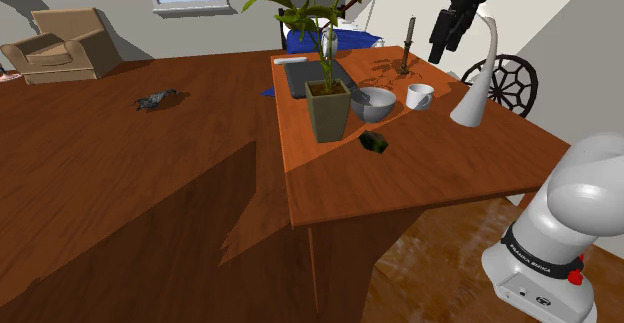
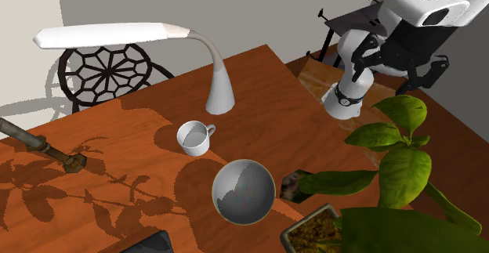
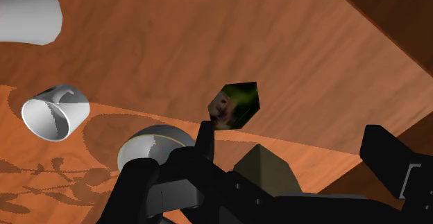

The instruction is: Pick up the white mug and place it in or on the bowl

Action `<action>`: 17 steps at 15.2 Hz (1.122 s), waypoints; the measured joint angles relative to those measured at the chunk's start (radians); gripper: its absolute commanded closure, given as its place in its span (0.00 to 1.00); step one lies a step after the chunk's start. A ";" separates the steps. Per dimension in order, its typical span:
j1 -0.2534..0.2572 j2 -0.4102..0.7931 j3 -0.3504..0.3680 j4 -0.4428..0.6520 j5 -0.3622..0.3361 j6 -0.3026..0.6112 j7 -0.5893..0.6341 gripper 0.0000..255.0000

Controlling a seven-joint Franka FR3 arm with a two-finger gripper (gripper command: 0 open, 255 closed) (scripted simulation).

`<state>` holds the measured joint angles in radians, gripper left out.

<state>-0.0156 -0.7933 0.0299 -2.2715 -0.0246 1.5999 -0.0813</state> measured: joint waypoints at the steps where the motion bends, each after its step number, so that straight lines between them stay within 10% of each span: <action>1: 0.000 0.000 0.000 0.000 0.000 0.000 0.000 0.00; 17: -0.057 0.282 -0.305 -0.002 -0.082 0.286 -0.321 0.00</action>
<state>-0.0723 -0.5113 -0.2755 -2.2738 -0.1071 1.8855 -0.4027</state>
